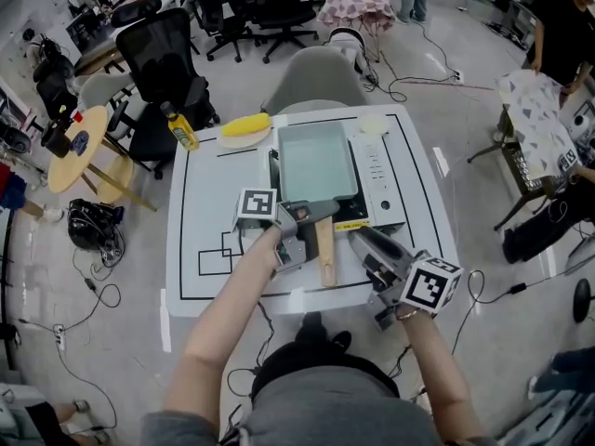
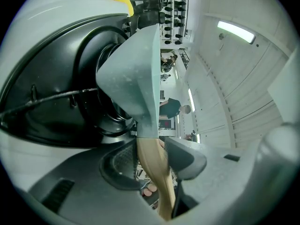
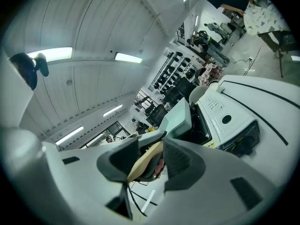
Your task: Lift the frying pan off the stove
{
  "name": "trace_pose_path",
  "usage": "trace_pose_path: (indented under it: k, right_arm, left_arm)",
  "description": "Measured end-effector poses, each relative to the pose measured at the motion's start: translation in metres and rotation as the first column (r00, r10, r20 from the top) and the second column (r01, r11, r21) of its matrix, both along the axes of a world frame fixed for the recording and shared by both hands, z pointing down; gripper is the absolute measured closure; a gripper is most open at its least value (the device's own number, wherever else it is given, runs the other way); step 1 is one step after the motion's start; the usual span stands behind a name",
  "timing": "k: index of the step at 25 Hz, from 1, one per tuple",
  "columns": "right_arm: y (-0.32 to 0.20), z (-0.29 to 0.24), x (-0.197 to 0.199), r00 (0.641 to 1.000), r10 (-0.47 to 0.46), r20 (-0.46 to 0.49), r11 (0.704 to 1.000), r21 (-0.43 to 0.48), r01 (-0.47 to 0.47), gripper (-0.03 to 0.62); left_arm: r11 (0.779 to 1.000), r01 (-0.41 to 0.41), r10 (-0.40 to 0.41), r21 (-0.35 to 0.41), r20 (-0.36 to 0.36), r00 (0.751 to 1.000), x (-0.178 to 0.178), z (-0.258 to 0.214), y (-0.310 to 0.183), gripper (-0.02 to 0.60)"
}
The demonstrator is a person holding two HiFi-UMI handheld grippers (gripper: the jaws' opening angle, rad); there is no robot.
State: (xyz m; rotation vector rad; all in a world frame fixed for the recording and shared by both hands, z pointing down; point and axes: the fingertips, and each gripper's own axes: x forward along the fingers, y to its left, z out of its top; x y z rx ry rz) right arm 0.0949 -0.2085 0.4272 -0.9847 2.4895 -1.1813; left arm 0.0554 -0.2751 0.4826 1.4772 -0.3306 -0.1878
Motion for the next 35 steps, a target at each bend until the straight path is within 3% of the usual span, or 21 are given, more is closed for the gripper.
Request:
trace_pose_path:
  k: [7, 17, 35]
  right_arm:
    - [-0.004, 0.004, -0.026, 0.983, -0.157, 0.093, 0.982, -0.089, 0.165, 0.379]
    - [0.002, 0.012, -0.059, 0.926, -0.332, 0.178, 0.913, -0.185, 0.363, 0.35]
    - [-0.006, 0.032, -0.081, 0.872, -0.429, 0.235, 0.83, -0.279, 0.483, 0.405]
  left_arm:
    - [1.0, -0.001, 0.001, 0.004, -0.008, 1.0, 0.001, -0.001, 0.0, 0.419]
    - [1.0, -0.01, 0.01, 0.01, -0.004, 1.0, 0.001, 0.0, 0.001, 0.419]
    - [1.0, -0.024, 0.024, 0.011, 0.0, 1.0, 0.0, 0.007, 0.0, 0.419]
